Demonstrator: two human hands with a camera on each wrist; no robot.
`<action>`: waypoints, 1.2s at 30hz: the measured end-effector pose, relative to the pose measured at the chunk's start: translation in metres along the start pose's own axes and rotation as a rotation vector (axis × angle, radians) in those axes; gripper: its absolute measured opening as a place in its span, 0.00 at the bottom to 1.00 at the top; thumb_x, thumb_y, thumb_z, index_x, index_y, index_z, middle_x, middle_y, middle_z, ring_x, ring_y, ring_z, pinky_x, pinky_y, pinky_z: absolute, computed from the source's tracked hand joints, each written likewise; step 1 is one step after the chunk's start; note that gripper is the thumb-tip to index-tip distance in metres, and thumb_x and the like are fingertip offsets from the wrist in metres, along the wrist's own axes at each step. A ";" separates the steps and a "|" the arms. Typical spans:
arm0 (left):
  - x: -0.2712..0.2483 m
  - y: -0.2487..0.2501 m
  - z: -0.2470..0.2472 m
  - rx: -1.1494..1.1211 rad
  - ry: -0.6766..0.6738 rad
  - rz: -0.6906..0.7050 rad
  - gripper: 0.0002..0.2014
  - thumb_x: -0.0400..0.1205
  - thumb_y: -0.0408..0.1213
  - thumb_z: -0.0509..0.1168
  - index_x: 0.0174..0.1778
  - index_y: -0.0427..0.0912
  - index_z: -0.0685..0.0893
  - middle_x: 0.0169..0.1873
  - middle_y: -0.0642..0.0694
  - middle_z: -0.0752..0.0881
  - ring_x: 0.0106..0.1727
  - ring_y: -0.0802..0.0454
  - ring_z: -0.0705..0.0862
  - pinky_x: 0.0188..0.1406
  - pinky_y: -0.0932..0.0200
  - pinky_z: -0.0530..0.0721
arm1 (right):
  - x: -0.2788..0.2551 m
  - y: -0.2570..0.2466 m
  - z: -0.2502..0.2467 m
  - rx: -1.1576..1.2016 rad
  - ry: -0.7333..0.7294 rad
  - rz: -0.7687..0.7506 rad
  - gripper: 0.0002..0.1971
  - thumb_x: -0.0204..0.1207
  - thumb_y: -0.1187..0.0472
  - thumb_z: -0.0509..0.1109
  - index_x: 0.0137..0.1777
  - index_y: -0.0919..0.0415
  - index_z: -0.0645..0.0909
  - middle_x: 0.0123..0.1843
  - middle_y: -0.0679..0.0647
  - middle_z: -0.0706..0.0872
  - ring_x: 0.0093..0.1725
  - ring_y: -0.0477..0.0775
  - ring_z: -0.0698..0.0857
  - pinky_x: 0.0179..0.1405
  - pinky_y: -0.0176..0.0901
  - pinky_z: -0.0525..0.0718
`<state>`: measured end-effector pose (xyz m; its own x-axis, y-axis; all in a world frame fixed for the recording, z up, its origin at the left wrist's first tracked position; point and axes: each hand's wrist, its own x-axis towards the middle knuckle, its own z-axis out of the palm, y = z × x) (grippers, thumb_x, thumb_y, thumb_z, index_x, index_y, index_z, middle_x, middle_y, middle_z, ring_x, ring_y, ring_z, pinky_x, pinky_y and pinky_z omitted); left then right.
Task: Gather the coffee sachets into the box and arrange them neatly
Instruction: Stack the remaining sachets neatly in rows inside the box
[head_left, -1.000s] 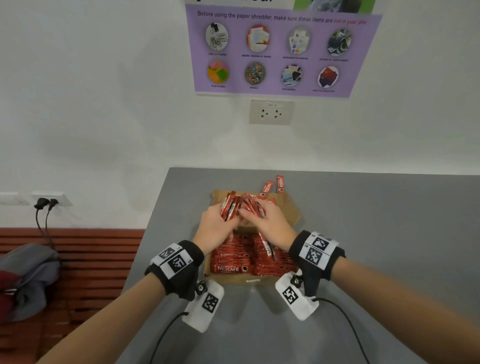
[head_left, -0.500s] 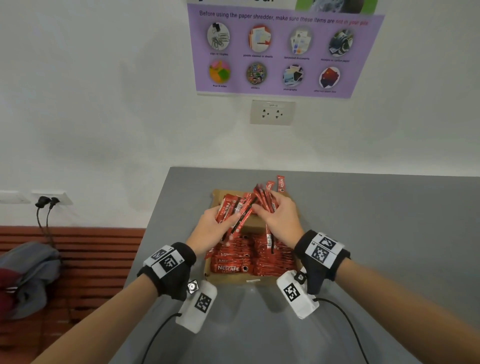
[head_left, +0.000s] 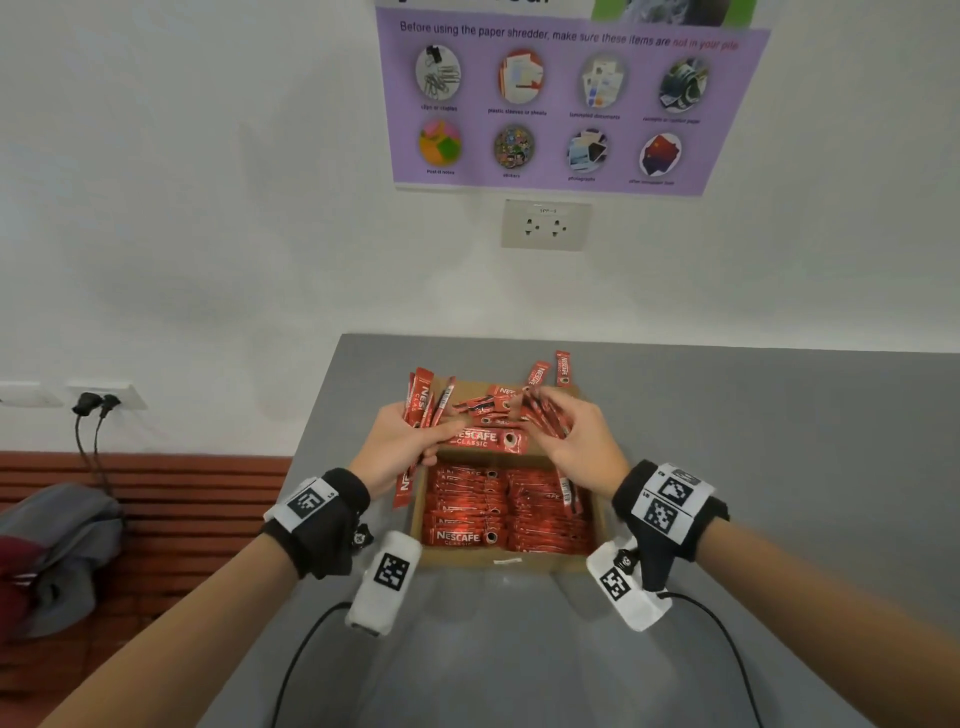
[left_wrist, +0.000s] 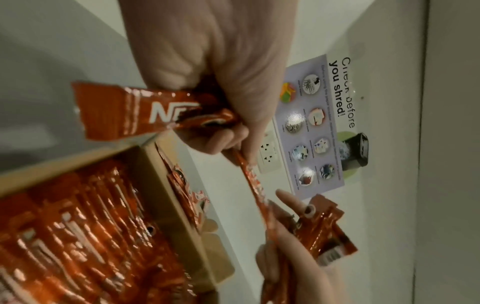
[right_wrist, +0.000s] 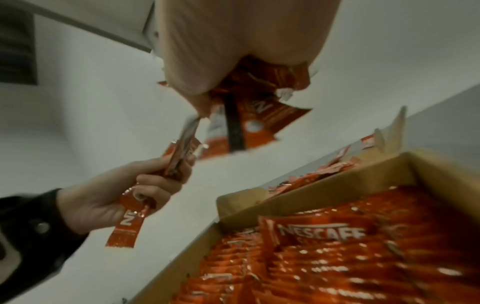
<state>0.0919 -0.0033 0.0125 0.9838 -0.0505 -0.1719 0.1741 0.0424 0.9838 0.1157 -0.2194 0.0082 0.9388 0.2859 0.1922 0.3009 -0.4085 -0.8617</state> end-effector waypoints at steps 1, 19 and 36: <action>-0.001 0.000 -0.001 0.049 0.019 0.041 0.11 0.76 0.29 0.71 0.51 0.28 0.81 0.27 0.48 0.80 0.20 0.61 0.74 0.19 0.69 0.73 | -0.001 0.003 -0.003 0.008 0.044 0.029 0.17 0.76 0.67 0.70 0.65 0.61 0.80 0.53 0.52 0.88 0.50 0.43 0.86 0.52 0.32 0.83; -0.017 -0.020 -0.007 0.712 -0.282 -0.055 0.15 0.66 0.29 0.79 0.29 0.51 0.80 0.29 0.59 0.85 0.30 0.70 0.84 0.35 0.76 0.77 | -0.017 -0.013 0.040 -0.624 -0.642 0.041 0.15 0.71 0.54 0.76 0.53 0.62 0.84 0.49 0.57 0.89 0.47 0.57 0.87 0.47 0.46 0.84; -0.013 -0.029 -0.011 1.045 -0.268 0.001 0.13 0.73 0.34 0.74 0.51 0.38 0.83 0.49 0.44 0.88 0.45 0.56 0.83 0.37 0.77 0.75 | -0.015 -0.007 0.056 -0.762 -0.653 -0.076 0.23 0.68 0.46 0.77 0.58 0.59 0.82 0.54 0.56 0.88 0.52 0.59 0.86 0.51 0.50 0.84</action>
<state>0.0749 0.0069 -0.0144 0.9206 -0.2729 -0.2793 -0.0737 -0.8239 0.5620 0.0907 -0.1725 -0.0149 0.7055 0.6600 -0.2584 0.5976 -0.7499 -0.2837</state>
